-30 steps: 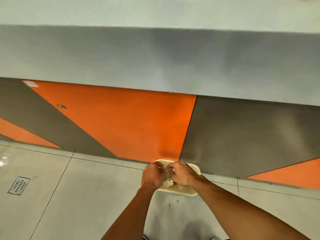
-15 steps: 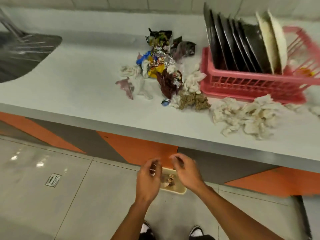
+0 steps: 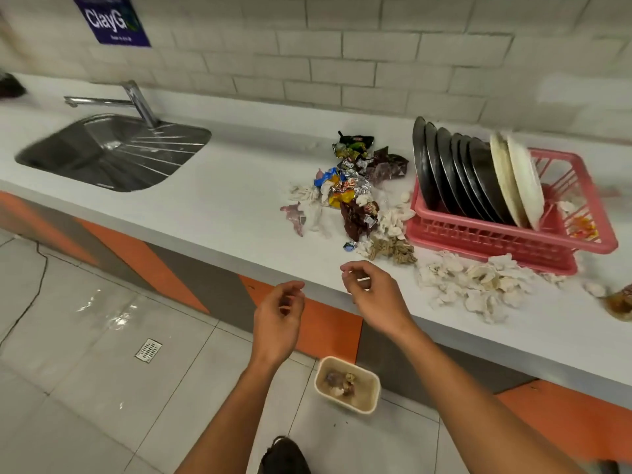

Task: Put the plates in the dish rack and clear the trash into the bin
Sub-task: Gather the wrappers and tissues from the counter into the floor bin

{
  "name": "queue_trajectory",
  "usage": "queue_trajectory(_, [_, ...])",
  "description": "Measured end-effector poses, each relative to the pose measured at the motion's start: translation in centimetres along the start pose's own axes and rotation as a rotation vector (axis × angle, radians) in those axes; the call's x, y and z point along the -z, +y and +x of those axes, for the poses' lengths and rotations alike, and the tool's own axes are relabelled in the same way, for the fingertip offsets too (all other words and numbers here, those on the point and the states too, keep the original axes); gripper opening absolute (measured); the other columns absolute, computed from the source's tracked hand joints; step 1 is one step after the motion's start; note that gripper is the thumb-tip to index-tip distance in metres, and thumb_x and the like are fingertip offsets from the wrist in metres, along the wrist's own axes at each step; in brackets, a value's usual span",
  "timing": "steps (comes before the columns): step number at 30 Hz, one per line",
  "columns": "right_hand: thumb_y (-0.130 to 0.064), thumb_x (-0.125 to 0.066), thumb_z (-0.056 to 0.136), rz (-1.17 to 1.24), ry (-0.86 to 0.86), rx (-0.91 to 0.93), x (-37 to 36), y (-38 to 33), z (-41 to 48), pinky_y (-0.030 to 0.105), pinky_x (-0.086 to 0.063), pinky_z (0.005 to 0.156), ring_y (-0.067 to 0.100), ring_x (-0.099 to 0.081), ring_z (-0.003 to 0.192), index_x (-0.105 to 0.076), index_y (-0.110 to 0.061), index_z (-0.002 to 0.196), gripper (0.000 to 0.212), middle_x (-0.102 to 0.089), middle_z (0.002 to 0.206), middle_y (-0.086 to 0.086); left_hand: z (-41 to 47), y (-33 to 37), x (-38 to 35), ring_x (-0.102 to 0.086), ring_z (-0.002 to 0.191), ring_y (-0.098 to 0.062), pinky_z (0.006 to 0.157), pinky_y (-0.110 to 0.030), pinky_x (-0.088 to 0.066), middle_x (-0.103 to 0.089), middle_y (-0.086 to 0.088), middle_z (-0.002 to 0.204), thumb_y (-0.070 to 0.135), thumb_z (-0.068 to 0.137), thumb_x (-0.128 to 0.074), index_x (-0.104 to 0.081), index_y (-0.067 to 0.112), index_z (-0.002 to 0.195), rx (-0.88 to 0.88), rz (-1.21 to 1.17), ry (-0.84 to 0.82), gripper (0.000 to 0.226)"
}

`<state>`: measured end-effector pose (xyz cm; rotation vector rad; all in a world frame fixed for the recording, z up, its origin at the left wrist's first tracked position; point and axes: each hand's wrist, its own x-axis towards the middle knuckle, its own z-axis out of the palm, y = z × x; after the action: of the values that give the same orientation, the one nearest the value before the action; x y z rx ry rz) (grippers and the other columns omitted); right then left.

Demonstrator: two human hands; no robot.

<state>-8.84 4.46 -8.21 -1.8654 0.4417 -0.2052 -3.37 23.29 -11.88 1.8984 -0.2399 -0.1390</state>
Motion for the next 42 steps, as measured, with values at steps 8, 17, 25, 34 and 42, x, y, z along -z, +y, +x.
queue_trajectory(8, [-0.037,-0.065,0.097,-0.206,-0.122,-0.020,-2.5,-2.4,6.5,0.033,-0.054,0.086,0.012,-0.062,0.102,-0.056,-0.028,0.134,0.040,-0.058,0.121,-0.007,9.5,-0.9,3.6,-0.065,0.093,-0.004,0.069,-0.008,-0.046,-0.062,0.008,0.120,0.027,0.095,-0.066,-0.066,0.029,0.121,-0.006,0.220,-0.037,0.026])
queue_trajectory(17, [-0.048,-0.073,0.087,-0.344,0.019,-0.151,-9.2,-2.7,18.8,0.033,-0.042,0.107,0.022,-0.049,0.133,-0.045,-0.022,0.147,0.071,-0.046,0.145,0.005,26.1,-3.3,4.5,-0.063,0.097,-0.012,0.086,-0.026,-0.053,-0.048,0.002,0.137,0.028,0.092,-0.069,-0.054,0.027,0.137,-0.054,0.342,-0.243,0.047])
queue_trajectory(25, [-0.065,-0.075,0.075,-0.524,0.222,-0.367,-14.6,-1.1,25.1,0.040,-0.031,0.110,0.030,-0.037,0.136,-0.034,-0.020,0.151,0.098,-0.041,0.149,0.007,38.2,-3.9,1.5,-0.049,0.130,-0.025,0.101,-0.038,-0.045,-0.043,-0.002,0.148,0.051,0.089,-0.067,-0.049,0.026,0.141,-0.198,0.549,-0.351,0.061])
queue_trajectory(34, [-0.061,-0.077,0.075,-0.603,0.290,-0.397,-16.0,0.3,27.3,0.039,-0.040,0.100,0.027,-0.044,0.124,-0.050,-0.024,0.139,0.078,-0.047,0.132,0.004,40.7,-3.3,-4.1,-0.042,0.134,-0.029,0.101,-0.048,-0.046,-0.040,-0.004,0.151,0.089,0.076,-0.041,-0.036,0.027,0.148,-0.318,0.889,-0.446,0.095])
queue_trajectory(42, [-0.029,-0.075,0.089,-0.490,0.247,-0.395,-14.6,0.4,27.6,0.031,-0.047,0.077,0.021,-0.063,0.102,-0.069,-0.027,0.107,0.019,-0.060,0.103,-0.004,42.3,-5.0,-3.6,-0.048,0.121,-0.025,0.092,-0.040,-0.051,-0.055,-0.005,0.135,0.048,0.100,-0.049,-0.053,0.023,0.138,-0.461,0.782,-0.559,0.045])
